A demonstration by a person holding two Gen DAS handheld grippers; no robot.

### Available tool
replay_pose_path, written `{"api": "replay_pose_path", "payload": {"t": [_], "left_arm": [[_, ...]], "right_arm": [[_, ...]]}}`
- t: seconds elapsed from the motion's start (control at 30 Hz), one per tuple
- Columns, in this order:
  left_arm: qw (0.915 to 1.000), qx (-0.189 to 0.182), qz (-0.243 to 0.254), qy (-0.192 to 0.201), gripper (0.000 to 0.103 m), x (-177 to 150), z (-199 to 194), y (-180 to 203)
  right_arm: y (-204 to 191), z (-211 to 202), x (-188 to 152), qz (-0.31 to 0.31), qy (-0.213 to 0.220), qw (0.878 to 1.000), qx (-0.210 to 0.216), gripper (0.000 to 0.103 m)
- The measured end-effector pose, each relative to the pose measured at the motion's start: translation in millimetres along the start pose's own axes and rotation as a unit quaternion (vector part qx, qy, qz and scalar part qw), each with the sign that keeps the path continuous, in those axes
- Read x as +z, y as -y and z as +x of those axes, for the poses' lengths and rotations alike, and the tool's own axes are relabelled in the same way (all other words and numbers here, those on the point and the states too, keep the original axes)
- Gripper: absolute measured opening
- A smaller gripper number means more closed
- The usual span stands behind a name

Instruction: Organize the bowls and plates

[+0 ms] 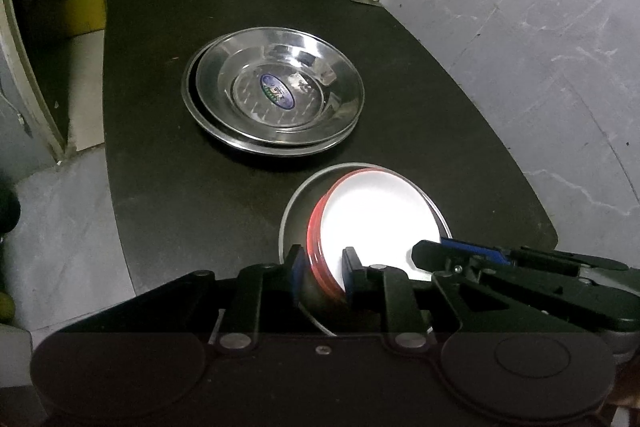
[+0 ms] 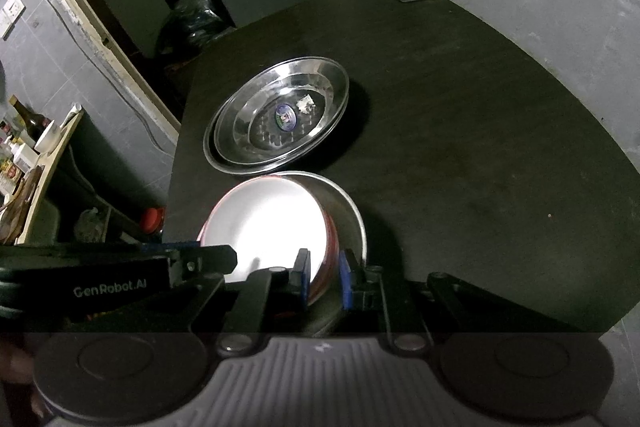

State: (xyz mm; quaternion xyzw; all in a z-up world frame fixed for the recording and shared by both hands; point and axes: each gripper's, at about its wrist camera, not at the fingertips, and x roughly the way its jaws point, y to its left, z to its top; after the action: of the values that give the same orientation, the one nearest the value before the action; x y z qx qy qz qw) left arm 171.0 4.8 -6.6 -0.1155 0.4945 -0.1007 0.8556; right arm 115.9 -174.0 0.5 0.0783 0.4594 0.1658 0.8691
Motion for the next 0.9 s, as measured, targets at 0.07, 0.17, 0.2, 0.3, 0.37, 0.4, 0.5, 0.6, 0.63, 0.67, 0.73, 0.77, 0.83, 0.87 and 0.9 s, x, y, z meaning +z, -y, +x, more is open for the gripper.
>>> {"api": "replay_pose_path", "payload": {"t": [0.07, 0.17, 0.2, 0.3, 0.37, 0.4, 0.5, 0.6, 0.63, 0.67, 0.73, 0.77, 0.83, 0.87, 0.9], "left_arm": [[1.0000, -0.004, -0.003, 0.002, 0.025, 0, -1, -2], [0.9999, -0.012, -0.006, 0.006, 0.031, 0, -2, -2], [0.9999, -0.013, -0.005, 0.007, 0.035, 0, -2, -2], [0.9998, -0.016, 0.000, 0.014, 0.045, 2, -5, 1], [0.9996, -0.014, 0.004, 0.022, 0.058, 4, -8, 4], [0.9996, -0.003, 0.008, 0.028, 0.064, 5, -9, 6], [0.9990, 0.015, 0.012, 0.039, 0.068, 7, -14, 5], [0.9989, 0.020, 0.003, 0.042, 0.073, 9, -16, 0], [0.9987, 0.026, 0.000, 0.043, 0.074, 10, -16, -1], [0.9986, 0.031, -0.003, 0.043, 0.077, 11, -16, -3], [0.9982, 0.042, -0.009, 0.042, 0.082, 13, -17, -5], [0.9979, 0.049, -0.012, 0.041, 0.089, 13, -17, -6], [0.9970, 0.062, -0.017, 0.043, 0.097, 15, -17, -7], [0.9965, 0.069, -0.019, 0.043, 0.100, 16, -17, -7], [0.9961, 0.075, -0.021, 0.042, 0.102, 16, -18, -8]], "right_arm": [[0, -1, -1, -0.001, 0.001, 1.000, -0.001, 0.018], [-1, -3, -1, -0.008, 0.006, 1.000, -0.004, 0.018], [-2, -4, -1, -0.010, 0.009, 1.000, -0.006, 0.018], [-1, -8, 0, -0.014, 0.016, 1.000, -0.004, 0.022], [-2, -11, 1, -0.020, 0.022, 1.000, 0.000, 0.031], [-3, -12, 1, -0.024, 0.027, 0.999, -0.003, 0.035], [0, -16, 3, -0.027, 0.036, 0.999, -0.007, 0.046], [4, -17, 4, -0.026, 0.038, 0.999, -0.009, 0.052], [5, -17, 4, -0.026, 0.039, 0.999, -0.011, 0.056], [7, -18, 5, -0.026, 0.039, 0.999, -0.013, 0.061], [10, -20, 8, -0.027, 0.040, 0.999, -0.017, 0.074], [12, -20, 10, -0.030, 0.039, 0.999, -0.018, 0.084], [15, -22, 15, -0.037, 0.036, 0.998, -0.019, 0.098], [17, -22, 18, -0.042, 0.035, 0.998, -0.021, 0.103], [18, -22, 21, -0.051, 0.032, 0.998, -0.024, 0.103]]}}
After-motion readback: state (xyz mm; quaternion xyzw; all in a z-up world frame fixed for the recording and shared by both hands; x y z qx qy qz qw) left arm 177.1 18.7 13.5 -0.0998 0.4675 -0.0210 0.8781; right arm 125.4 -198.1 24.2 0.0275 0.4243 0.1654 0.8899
